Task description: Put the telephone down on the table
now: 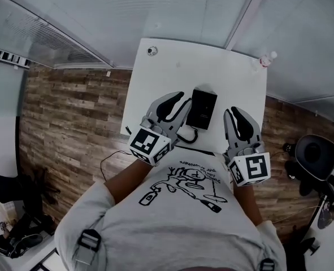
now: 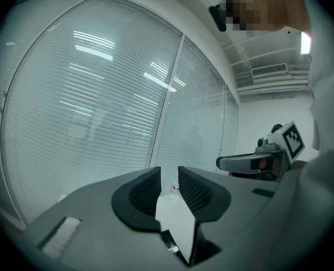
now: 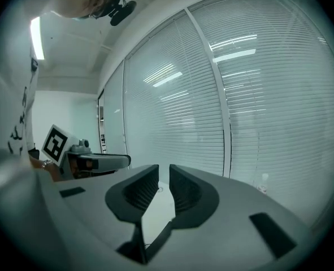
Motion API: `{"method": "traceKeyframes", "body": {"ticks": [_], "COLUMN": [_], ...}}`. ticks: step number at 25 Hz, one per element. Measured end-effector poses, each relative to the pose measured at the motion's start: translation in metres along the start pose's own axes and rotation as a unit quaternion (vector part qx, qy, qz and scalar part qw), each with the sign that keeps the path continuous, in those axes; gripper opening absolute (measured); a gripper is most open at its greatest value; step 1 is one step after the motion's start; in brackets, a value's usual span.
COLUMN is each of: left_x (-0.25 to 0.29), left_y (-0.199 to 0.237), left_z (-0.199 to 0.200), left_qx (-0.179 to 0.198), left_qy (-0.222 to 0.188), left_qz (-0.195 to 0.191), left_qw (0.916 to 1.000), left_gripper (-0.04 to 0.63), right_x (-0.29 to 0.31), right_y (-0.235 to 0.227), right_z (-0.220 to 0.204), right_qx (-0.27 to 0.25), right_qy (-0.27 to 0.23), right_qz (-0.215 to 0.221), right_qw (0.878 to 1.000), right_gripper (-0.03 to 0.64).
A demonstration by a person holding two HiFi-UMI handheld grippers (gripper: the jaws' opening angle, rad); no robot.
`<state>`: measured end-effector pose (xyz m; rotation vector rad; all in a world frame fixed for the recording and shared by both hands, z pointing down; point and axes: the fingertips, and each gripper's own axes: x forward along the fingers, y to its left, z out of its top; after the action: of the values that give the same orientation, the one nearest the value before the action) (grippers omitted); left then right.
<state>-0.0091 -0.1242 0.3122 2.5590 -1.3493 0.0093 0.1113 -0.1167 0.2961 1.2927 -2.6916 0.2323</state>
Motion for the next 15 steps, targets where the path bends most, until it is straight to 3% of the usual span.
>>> {"method": "traceKeyframes", "body": {"ticks": [15], "left_x": [0.0028], "left_y": [-0.01], "left_z": [0.0056], "left_qx": [0.022], "left_qy": [0.002], "left_qz": [-0.011], "left_qw": [0.9997], "left_gripper": [0.087], "right_x": [0.0008], "right_y": [-0.0026], "right_z": [0.0088], "right_qx": [-0.013], "right_qy": [0.002], "right_qz": [-0.012], "right_qw": [1.0], "right_gripper": [0.047]}}
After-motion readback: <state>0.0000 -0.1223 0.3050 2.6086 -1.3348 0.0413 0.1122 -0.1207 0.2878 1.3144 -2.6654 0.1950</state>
